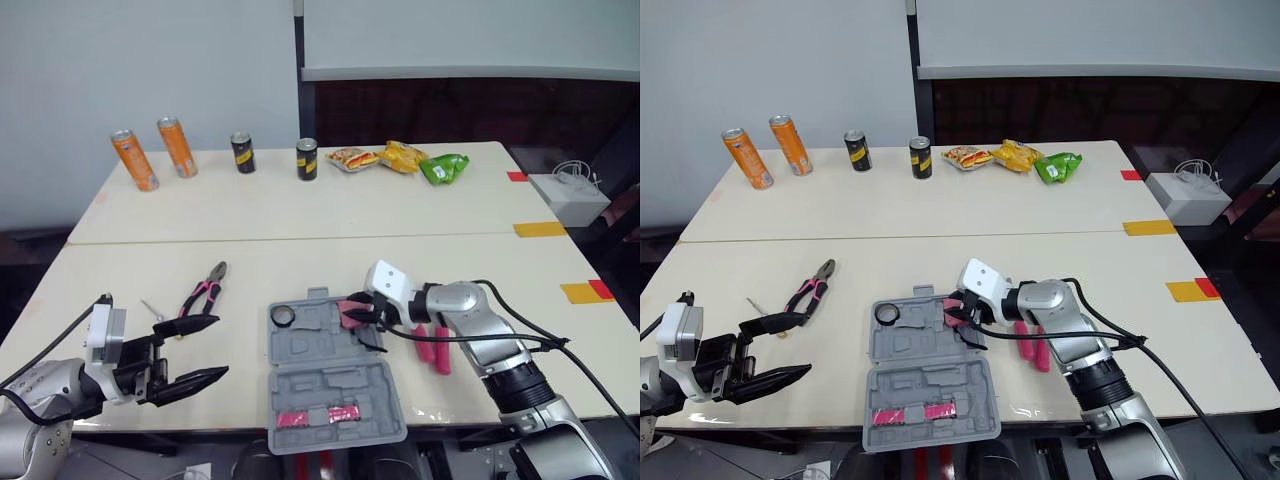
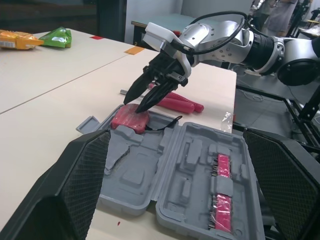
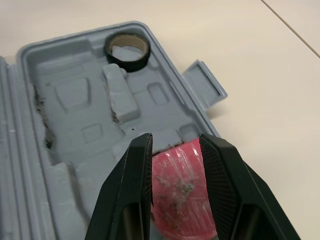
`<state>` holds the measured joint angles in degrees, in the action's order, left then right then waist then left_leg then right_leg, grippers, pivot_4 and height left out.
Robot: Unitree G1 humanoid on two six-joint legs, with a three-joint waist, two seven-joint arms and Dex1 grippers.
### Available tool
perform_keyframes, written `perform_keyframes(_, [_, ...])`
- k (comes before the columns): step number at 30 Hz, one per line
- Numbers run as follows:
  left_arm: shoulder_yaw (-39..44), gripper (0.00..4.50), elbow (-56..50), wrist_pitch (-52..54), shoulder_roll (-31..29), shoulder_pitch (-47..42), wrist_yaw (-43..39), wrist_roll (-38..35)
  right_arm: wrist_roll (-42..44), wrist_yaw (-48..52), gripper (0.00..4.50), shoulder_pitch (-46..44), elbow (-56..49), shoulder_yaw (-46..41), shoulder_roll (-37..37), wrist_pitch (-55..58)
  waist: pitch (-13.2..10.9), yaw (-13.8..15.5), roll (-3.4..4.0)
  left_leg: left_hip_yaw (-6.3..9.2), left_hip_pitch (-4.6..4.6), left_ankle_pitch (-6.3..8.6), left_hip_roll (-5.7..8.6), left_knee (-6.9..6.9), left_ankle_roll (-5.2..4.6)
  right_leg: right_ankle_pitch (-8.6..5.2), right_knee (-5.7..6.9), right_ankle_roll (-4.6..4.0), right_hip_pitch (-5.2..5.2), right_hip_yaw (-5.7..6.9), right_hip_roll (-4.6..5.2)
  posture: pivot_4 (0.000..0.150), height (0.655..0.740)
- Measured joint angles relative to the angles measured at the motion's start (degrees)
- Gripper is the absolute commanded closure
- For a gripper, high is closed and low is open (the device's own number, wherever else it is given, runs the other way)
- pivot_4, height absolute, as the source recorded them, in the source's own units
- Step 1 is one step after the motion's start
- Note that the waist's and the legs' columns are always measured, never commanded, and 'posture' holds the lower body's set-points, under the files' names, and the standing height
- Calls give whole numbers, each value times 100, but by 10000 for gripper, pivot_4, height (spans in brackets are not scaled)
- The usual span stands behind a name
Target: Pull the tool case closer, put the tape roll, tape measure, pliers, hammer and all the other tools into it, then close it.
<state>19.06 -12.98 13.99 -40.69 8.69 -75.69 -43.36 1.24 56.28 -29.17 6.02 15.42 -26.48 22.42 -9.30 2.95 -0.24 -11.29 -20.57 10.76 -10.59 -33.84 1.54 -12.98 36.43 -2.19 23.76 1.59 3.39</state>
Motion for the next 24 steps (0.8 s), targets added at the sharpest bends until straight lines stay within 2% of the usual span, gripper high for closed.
perform_keyframes(6, [0,0,0,-7,24,3,38,0,-4,-437,29682,119,356,-60,106,21,1,0,-1,-2,6,0,1,9,0,0,-5,0,-4,0,0,1500,7400])
perform_keyframes(13, [-1,0,4,-18,50,20,48,7,-37,-548,29682,187,408,97,151,457,39,19,-25,-4,54,1,3,23,1,-3,-22,4,-47,-2,0,1500,7400])
perform_keyframes(17, [-5,0,13,-17,73,19,58,25,-71,-554,29682,172,430,212,179,660,92,24,-48,-3,109,8,4,46,12,-12,-42,18,-101,-1,0,1500,7400])
perform_keyframes(20, [-6,0,17,-9,115,19,125,49,-67,-626,29682,184,501,199,227,648,105,31,-68,-5,153,12,7,65,18,-42,-60,62,-137,-3,0,1500,7400])
perform_keyframes(24, [-4,0,37,48,297,34,413,46,404,-818,29682,548,654,-509,555,-38,94,39,-81,-14,133,13,9,68,19,-25,-76,34,-124,-10,0,1500,7400])
